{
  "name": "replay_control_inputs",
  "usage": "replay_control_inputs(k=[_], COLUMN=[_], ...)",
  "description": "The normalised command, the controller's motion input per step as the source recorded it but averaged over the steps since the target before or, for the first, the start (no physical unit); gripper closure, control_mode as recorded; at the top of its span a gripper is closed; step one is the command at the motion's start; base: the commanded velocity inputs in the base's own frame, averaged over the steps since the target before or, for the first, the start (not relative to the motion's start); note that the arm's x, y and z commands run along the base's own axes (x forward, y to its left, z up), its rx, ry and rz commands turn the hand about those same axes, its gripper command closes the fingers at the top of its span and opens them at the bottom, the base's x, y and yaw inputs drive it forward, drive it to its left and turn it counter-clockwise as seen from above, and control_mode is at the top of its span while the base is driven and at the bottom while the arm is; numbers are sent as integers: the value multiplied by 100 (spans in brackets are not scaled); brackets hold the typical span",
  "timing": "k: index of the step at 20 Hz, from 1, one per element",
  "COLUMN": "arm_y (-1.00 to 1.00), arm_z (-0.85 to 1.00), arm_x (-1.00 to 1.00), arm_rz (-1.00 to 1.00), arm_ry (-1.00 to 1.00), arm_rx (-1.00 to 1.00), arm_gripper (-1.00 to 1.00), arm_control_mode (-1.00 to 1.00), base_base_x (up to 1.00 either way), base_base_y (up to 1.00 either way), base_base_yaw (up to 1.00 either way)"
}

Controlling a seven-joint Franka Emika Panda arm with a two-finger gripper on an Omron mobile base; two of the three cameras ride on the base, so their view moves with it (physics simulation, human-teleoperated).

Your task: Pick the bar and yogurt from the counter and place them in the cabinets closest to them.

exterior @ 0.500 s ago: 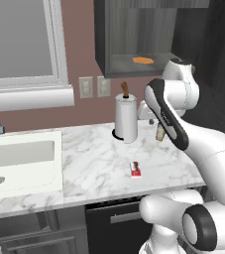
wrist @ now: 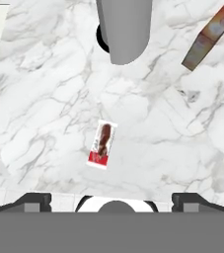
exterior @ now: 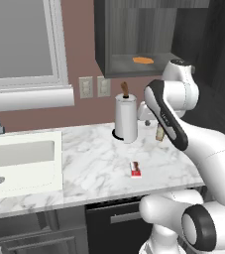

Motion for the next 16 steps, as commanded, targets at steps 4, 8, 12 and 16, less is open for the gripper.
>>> replay_control_inputs(k=[4, 8, 12, 16], arm_y=[0, 0, 0, 0], arm_z=[-18, -23, -22, -22], arm_x=[0, 0, 0, 0], arm_rz=[0, 0, 0, 0], arm_ry=[0, 0, 0, 0], arm_rx=[0, -1, 0, 0], arm_gripper=[-100, -100, -100, -100], arm_control_mode=[-100, -100, -100, -100], base_base_x=[0, 0, 0, 0], base_base_y=[0, 0, 0, 0], base_base_yaw=[0, 0, 0, 0])
